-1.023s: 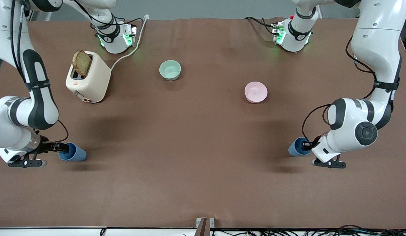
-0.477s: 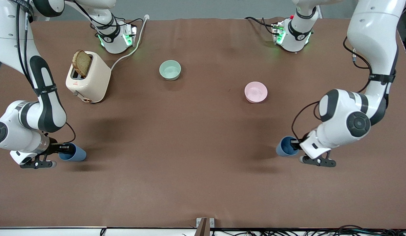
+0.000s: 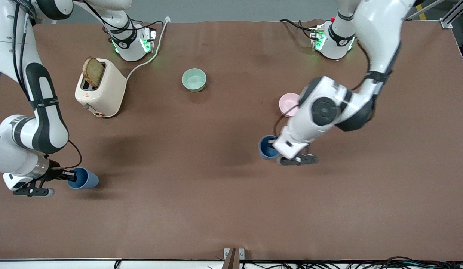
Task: Stack blue cups with both arms
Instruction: 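Carry the cup with the left gripper toward the table middle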
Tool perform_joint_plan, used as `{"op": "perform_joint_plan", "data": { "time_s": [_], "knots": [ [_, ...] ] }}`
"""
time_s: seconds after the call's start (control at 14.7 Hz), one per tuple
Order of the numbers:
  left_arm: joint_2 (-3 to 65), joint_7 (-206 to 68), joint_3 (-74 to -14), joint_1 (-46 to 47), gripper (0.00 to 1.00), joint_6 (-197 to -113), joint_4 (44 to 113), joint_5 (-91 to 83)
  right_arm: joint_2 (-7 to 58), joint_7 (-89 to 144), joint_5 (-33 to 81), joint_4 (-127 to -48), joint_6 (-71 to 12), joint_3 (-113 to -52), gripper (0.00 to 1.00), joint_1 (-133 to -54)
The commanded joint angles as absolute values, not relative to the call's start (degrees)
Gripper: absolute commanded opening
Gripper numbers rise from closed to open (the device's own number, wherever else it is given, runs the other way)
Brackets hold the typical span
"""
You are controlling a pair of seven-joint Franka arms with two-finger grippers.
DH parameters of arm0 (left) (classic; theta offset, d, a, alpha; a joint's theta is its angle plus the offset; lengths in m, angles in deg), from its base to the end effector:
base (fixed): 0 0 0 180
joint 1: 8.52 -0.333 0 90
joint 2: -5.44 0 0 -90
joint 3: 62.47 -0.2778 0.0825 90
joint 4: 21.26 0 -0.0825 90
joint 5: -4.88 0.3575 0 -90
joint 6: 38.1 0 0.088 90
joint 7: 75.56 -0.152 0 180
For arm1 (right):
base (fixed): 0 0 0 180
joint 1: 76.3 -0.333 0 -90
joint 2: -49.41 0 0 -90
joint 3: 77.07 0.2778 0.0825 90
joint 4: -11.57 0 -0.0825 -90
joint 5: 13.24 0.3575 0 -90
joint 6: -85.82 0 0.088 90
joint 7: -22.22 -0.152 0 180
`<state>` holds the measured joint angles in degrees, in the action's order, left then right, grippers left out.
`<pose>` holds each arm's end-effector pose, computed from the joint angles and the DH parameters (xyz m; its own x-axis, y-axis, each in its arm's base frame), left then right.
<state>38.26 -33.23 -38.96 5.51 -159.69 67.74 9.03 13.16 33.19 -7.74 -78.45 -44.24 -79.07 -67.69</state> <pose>0.5407 -0.3739 0.2766 0.9918 0.1047 -0.0736 0.1143 -0.9833 0.1416 0.6559 -0.1149 0.2177 0.9961 -0.0471 0.0749 -0.0439 -0.9981 -0.0433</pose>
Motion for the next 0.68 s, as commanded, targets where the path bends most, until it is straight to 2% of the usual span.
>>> {"op": "perform_joint_plan", "data": {
  "time_s": [0.0,0.27,0.41,0.48,0.55,0.61],
  "knots": [
    [44.63,-24.00,-39.79,11.58,0.00,-159.48,61.20,12.42,16.27,33.65,-7.27,-75.80,-37.96,-78.38,0.01,-67.69],
    [49.29,-16.51,-40.67,16.52,0.00,-165.09,59.78,15.51,18.73,31.12,-7.26,-68.59,-24.51,-78.38,0.01,-71.37],
    [50.26,-16.32,-40.67,17.06,0.01,-166.15,59.78,15.60,20.40,25.68,-7.35,-68.41,-24.04,-78.47,0.01,-73.30],
    [50.35,-16.32,-40.67,17.06,0.08,-166.16,59.78,15.51,21.28,23.47,-7.44,-68.49,-23.95,-78.47,0.01,-74.71],
    [50.27,-16.41,-40.58,17.06,0.26,-166.16,59.78,15.60,21.99,20.41,-7.44,-68.49,-23.87,-78.47,0.01,-76.46],
    [50.18,-16.41,-40.58,16.71,0.51,-166.16,59.78,15.51,22.51,17.07,-7.53,-68.49,-23.69,-78.47,0.01,-77.78]
  ]
}}
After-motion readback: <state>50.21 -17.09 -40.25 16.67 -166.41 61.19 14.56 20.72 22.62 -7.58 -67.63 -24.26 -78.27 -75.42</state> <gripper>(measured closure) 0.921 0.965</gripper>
